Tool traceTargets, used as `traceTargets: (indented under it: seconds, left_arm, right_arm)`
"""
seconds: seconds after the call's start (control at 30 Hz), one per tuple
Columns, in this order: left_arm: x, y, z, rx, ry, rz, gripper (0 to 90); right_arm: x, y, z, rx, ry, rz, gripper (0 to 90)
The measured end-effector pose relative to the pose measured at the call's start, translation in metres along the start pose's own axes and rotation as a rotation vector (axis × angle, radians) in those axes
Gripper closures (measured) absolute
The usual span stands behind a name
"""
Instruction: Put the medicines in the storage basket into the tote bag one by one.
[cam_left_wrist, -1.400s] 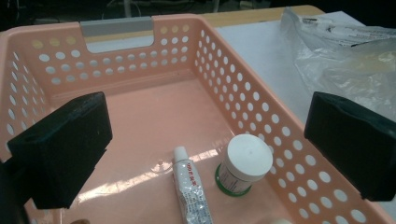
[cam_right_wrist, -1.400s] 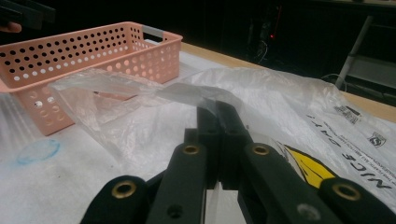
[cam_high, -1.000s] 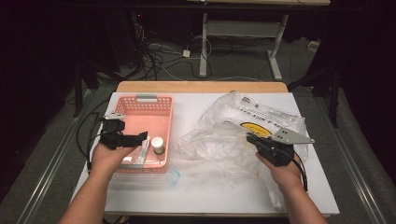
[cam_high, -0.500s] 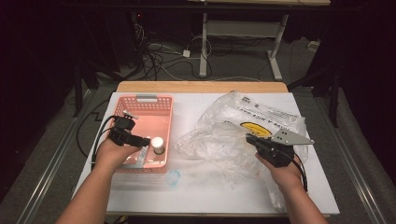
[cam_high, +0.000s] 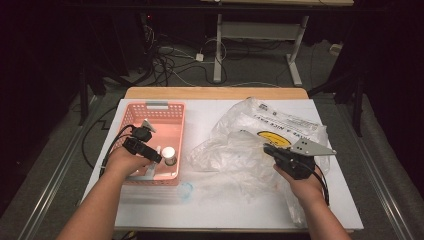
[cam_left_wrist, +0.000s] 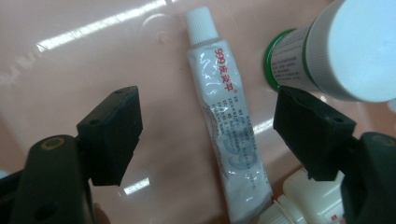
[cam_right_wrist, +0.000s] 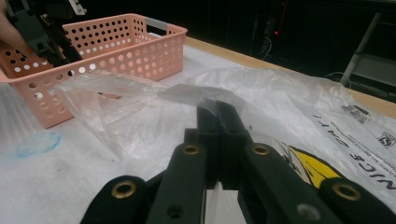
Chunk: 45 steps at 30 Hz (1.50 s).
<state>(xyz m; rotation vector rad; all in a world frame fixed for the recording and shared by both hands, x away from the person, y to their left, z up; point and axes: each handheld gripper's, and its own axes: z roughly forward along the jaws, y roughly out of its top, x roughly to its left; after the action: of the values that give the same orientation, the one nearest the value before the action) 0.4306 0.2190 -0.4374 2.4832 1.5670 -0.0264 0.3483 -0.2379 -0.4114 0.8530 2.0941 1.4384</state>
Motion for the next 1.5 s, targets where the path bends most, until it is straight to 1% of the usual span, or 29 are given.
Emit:
traceTargets:
  seconds: [0.03, 0.13, 0.23, 0.37, 0.47, 0.5, 0.63, 0.7, 0.8, 0.93, 1.0, 1.17, 1.5]
  left_arm:
    - [-0.001, 0.001, 0.002, 0.019, 0.003, 0.008, 27.7]
    - [-0.002, 0.005, 0.006, 0.062, 0.004, 0.016, 33.9]
    - [-0.005, 0.007, 0.009, 0.092, 0.009, 0.019, 38.9]
    - [-0.011, 0.01, 0.01, 0.094, 0.02, 0.032, 42.2]
    - [-0.016, 0.012, 0.012, 0.097, 0.055, 0.046, 46.9]
    - [-0.017, 0.012, 0.012, 0.098, 0.058, 0.049, 49.2]
    - [-0.019, 0.013, 0.012, 0.092, 0.061, 0.052, 58.2]
    - [-0.02, 0.013, 0.012, 0.094, 0.061, 0.057, 60.1]
    - [-0.019, 0.013, 0.011, 0.091, 0.06, 0.054, 65.9]
    - [-0.018, 0.014, 0.011, 0.089, 0.062, 0.049, 66.5]
    - [-0.018, 0.013, 0.011, 0.086, 0.065, 0.058, 66.8]
    - [-0.018, 0.013, 0.011, 0.085, 0.065, 0.063, 67.1]
    - [-0.017, 0.012, 0.009, 0.071, 0.07, 0.065, 67.1]
  right_arm:
    - [0.0, 0.0, 0.0, 0.001, -0.001, 0.002, 90.0]
    - [0.0, 0.0, 0.0, 0.0, -0.001, 0.003, 90.0]
    - [0.001, 0.0, 0.0, 0.003, 0.002, 0.0, 90.0]
    - [0.001, 0.0, 0.0, 0.005, 0.002, -0.002, 90.0]
    - [0.001, 0.0, 0.0, 0.005, 0.0, -0.004, 90.0]
    - [0.001, 0.0, 0.0, 0.002, 0.0, -0.007, 90.0]
    - [0.002, 0.0, 0.0, -0.001, 0.001, -0.008, 90.0]
    - [0.002, 0.0, 0.0, 0.001, 0.002, -0.008, 90.0]
    - [0.003, 0.0, 0.001, 0.002, 0.002, -0.014, 90.0]
    - [0.003, 0.0, 0.0, 0.002, 0.004, -0.012, 90.0]
    - [0.003, 0.0, 0.0, 0.003, 0.003, -0.01, 90.0]
    - [0.004, 0.0, 0.001, 0.003, 0.005, -0.013, 90.0]
    - [0.003, -0.001, 0.0, 0.002, 0.006, -0.011, 90.0]
